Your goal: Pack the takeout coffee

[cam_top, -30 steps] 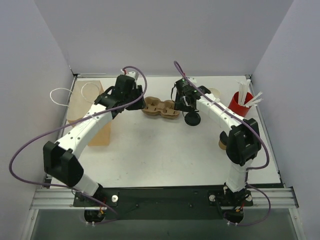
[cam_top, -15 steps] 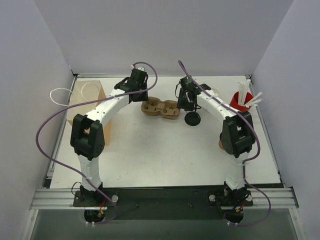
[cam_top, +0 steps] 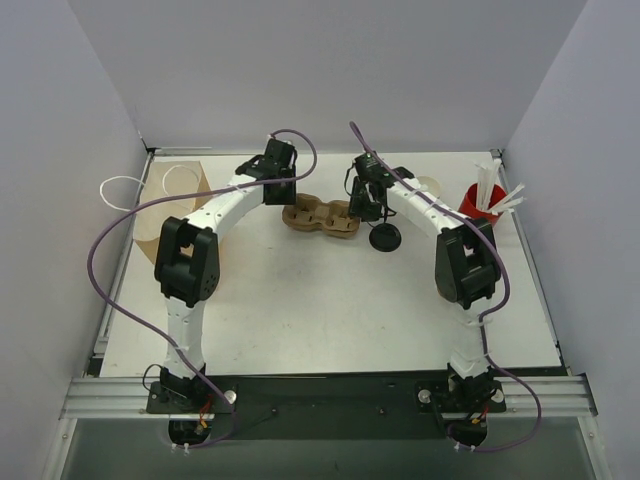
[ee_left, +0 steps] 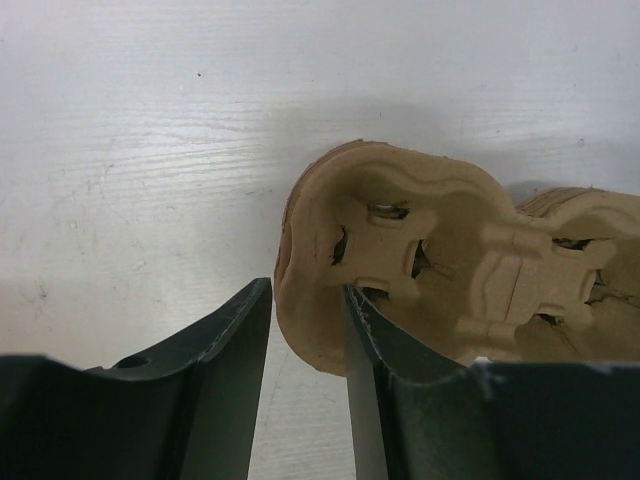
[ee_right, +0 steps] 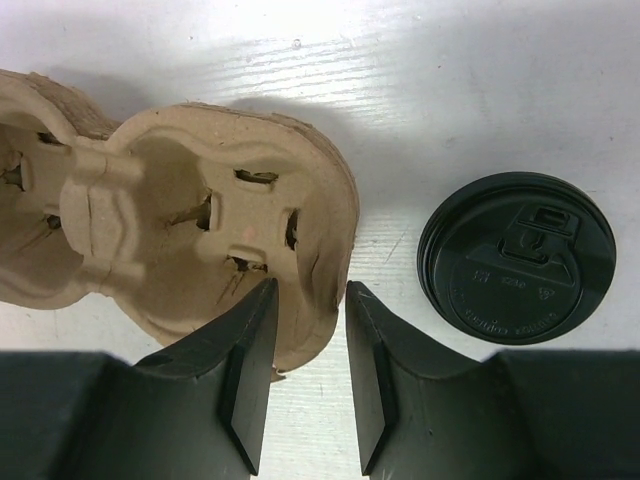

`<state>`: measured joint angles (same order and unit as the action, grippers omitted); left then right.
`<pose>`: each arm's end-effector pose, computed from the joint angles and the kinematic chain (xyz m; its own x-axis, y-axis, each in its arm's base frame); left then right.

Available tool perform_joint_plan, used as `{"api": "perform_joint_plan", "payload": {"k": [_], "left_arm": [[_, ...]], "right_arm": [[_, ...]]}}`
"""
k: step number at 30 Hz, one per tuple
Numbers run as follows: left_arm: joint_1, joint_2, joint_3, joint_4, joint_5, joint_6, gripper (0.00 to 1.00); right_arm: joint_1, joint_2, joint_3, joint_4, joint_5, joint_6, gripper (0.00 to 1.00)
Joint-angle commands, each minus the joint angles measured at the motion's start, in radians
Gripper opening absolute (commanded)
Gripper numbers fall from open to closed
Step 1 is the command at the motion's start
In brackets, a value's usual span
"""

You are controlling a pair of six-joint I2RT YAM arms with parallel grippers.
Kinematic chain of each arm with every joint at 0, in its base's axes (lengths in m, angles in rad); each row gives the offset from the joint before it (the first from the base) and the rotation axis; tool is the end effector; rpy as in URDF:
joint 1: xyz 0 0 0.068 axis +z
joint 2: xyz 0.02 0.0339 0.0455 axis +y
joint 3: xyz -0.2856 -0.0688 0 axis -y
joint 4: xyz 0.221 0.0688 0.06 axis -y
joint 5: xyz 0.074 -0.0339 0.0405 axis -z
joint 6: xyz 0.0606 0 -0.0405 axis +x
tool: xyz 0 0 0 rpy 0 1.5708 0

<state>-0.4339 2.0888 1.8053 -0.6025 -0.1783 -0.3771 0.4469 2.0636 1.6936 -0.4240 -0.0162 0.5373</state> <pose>0.4354 -0.1899 0.2539 -0.7683 -0.0434 -0.6387 0.0313 0.9940 -0.1052 0.4299 0.2071 0.2452 -0.7789 0.1942 -0.5963 -0.0509 0.9282 0.3687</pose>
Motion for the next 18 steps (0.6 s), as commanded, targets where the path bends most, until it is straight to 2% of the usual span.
{"api": "perform_joint_plan", "payload": {"k": [1,6,14,17,18], "left_arm": [[0.012,0.034,0.074,-0.003,0.026,0.026,0.45],[0.015,0.051,0.083,-0.01,0.028,0.03,0.43],[0.015,0.073,0.097,-0.02,0.034,0.033,0.35],[0.015,0.08,0.1,-0.026,0.025,0.037,0.36],[0.015,0.083,0.101,-0.028,0.02,0.041,0.43]], "right_arm": [[0.009,0.01,0.038,-0.015,-0.005,-0.01,0.29],[0.009,0.016,0.043,-0.015,-0.004,-0.008,0.24],[0.009,0.023,0.051,-0.018,-0.007,-0.011,0.16],[0.009,0.027,0.054,-0.021,-0.008,-0.013,0.15],[0.007,0.029,0.055,-0.022,-0.008,-0.013,0.16]]}}
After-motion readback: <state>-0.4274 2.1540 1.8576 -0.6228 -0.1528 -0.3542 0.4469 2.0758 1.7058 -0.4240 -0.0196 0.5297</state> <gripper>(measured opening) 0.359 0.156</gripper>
